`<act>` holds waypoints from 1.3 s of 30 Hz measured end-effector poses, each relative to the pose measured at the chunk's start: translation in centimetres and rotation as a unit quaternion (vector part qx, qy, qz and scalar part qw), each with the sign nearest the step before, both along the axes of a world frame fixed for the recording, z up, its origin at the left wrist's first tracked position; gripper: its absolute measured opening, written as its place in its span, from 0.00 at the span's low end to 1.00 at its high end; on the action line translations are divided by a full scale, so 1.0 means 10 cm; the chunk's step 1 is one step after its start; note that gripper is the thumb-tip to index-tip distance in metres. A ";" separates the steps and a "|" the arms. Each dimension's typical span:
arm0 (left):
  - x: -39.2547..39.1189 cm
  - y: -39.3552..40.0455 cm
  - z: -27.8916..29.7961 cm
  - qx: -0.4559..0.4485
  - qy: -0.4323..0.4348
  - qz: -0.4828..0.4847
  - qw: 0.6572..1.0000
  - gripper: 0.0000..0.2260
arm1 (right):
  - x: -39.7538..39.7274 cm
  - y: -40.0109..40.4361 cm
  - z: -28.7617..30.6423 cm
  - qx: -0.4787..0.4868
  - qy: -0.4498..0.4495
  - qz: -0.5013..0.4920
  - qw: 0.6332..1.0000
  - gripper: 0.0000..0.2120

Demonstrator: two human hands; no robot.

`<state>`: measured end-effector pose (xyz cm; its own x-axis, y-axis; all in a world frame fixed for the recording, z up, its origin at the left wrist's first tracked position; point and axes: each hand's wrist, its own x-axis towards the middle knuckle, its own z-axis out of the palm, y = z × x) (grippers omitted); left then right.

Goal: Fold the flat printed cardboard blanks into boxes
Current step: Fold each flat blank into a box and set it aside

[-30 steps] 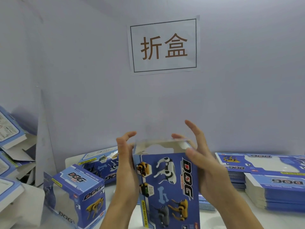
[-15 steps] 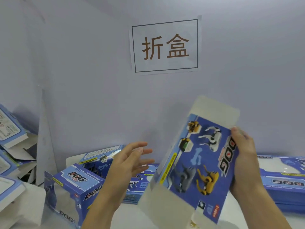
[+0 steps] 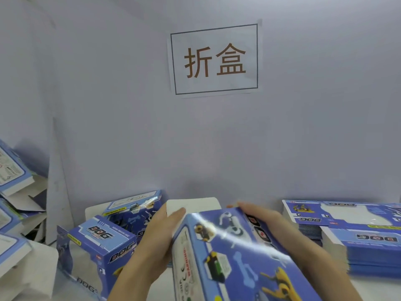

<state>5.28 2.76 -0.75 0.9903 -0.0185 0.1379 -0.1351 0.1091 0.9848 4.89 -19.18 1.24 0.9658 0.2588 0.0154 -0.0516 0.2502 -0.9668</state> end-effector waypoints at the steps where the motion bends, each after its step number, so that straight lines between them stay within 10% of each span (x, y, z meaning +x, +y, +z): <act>1: 0.01 0.02 -0.02 0.019 -0.001 0.005 1.000 0.06 | 0.01 0.02 -0.03 -0.011 0.000 0.009 1.000 0.18; 6: -0.01 0.08 -0.04 0.023 0.056 -0.033 0.998 0.10 | -0.03 -0.08 -0.10 0.012 0.030 0.012 0.999 0.30; 11: -0.05 -0.04 0.02 -0.115 0.053 -0.122 0.984 0.15 | -0.03 -0.06 -0.08 -0.111 -0.045 -0.083 0.989 0.12; 15: -0.03 -0.19 -0.03 0.061 0.068 -0.100 0.991 0.04 | -0.03 -0.15 -0.12 -0.154 -0.071 -0.112 0.979 0.07; 19: 0.01 -0.21 -0.08 0.051 0.049 -0.064 0.996 0.11 | 0.04 -0.14 -0.13 -0.193 -0.070 -0.097 0.974 0.06; 29: 0.02 -0.19 -0.05 0.007 0.026 -0.068 0.997 0.12 | 0.03 -0.14 -0.17 -0.143 -0.105 -0.023 0.984 0.24; 39: -0.01 -0.21 -0.02 -0.017 -0.008 -0.067 0.998 0.12 | 0.04 -0.15 -0.19 -0.092 -0.121 -0.038 0.988 0.07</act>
